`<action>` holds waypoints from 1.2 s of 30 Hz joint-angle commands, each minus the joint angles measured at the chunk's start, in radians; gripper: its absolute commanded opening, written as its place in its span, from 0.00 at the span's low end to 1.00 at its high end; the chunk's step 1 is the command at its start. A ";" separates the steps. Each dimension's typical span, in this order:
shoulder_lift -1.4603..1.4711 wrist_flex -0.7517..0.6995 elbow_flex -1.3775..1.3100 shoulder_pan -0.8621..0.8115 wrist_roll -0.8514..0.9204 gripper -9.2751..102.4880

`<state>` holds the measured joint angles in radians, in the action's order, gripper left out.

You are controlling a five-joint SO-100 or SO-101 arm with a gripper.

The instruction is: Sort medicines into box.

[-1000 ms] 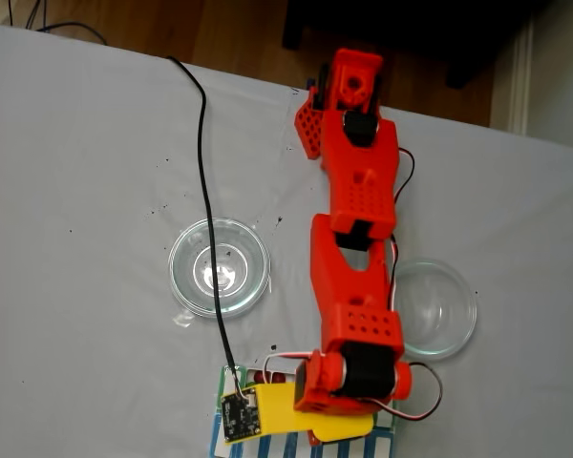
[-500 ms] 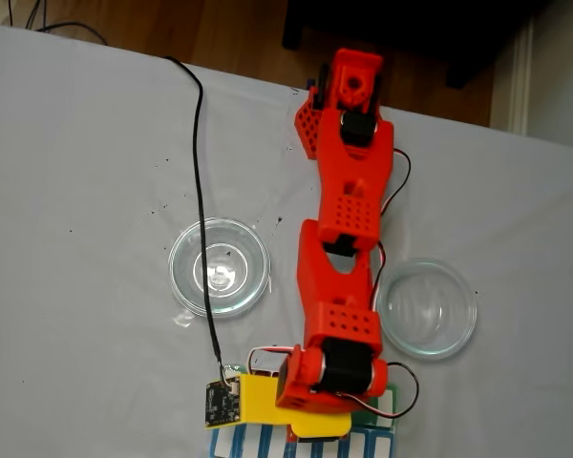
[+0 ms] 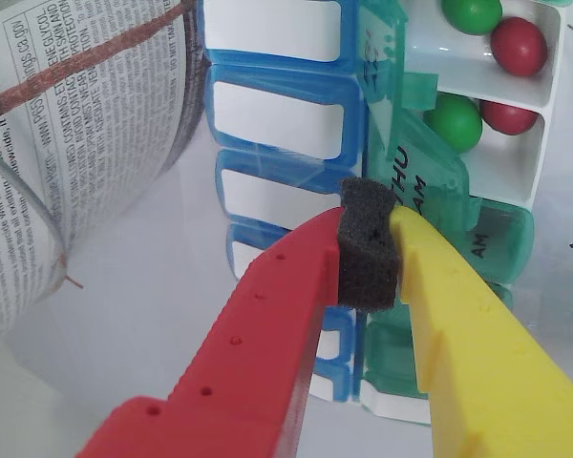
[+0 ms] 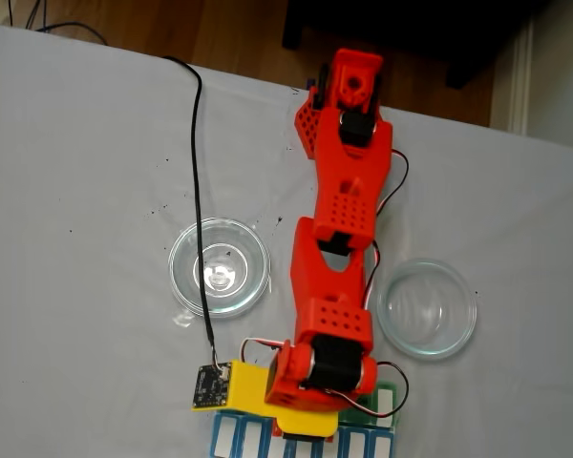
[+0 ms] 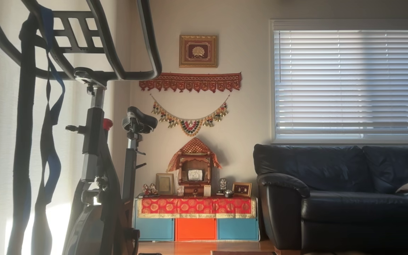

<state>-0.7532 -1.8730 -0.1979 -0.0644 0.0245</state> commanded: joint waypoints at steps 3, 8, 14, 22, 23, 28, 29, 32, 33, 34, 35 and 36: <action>-0.270 -0.035 -0.075 0.017 0.021 0.09; -0.400 -0.035 0.172 0.043 0.101 0.09; -0.322 -0.035 0.124 0.060 0.140 0.09; -0.063 -0.037 -0.225 0.054 0.163 0.09; -0.063 -0.037 -0.225 0.054 0.170 0.09; -0.158 -0.040 -0.063 0.058 0.184 0.09; -0.222 -0.038 0.044 0.066 0.190 0.09; -0.397 -0.037 0.307 0.094 0.201 0.09; -0.439 -0.037 0.370 0.101 0.204 0.09; -0.474 -0.037 0.425 0.109 0.209 0.09; -0.500 -0.035 0.471 0.115 0.209 0.09; -0.520 -0.025 0.511 0.118 0.212 0.09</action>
<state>-1.0477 -1.8730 0.2470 0.0199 0.2240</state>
